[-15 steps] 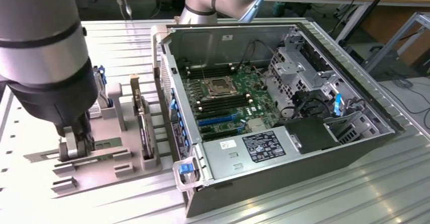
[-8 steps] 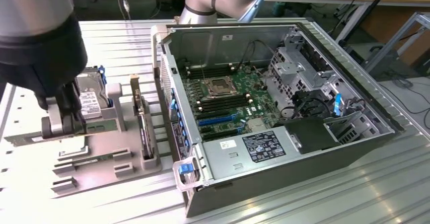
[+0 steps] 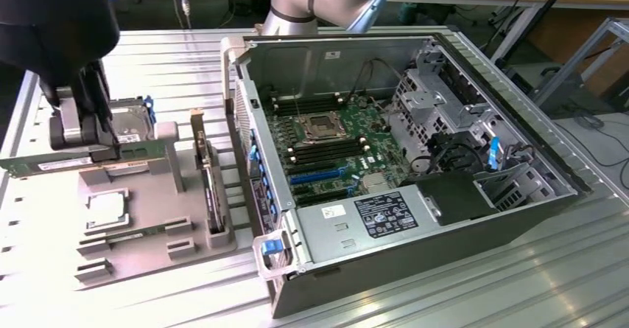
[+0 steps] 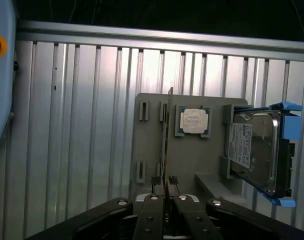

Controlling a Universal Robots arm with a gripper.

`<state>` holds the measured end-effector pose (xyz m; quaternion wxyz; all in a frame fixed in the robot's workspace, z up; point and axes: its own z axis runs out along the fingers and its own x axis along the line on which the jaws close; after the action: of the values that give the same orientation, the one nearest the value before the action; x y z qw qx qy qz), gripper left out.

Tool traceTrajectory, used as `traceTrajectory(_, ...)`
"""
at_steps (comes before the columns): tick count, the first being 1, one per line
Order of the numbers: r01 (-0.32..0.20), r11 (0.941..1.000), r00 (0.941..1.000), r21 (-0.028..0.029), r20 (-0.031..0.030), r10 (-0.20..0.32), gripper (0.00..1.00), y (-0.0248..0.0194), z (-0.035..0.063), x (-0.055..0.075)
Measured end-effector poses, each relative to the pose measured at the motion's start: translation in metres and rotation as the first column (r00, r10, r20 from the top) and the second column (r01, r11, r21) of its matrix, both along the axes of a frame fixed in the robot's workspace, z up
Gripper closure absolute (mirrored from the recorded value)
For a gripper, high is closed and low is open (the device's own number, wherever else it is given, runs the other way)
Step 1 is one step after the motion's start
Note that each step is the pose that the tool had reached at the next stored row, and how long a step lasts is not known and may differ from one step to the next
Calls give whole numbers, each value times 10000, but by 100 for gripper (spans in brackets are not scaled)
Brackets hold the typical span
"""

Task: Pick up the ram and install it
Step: 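Pick up the ram and move it above insertion slot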

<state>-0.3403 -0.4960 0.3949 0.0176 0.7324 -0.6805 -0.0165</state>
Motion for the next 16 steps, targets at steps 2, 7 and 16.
traceTrajectory(2, 0, 10000, 10000, 1, -13, 0, 87, 8, 0, 74)
traceTrajectory(7, 1, 10000, 10000, 2, -34, -1, 87, 22, -1, 435)
traceTrajectory(16, -1, 10000, 10000, 2, -59, 1, 87, 29, 0, 1138)
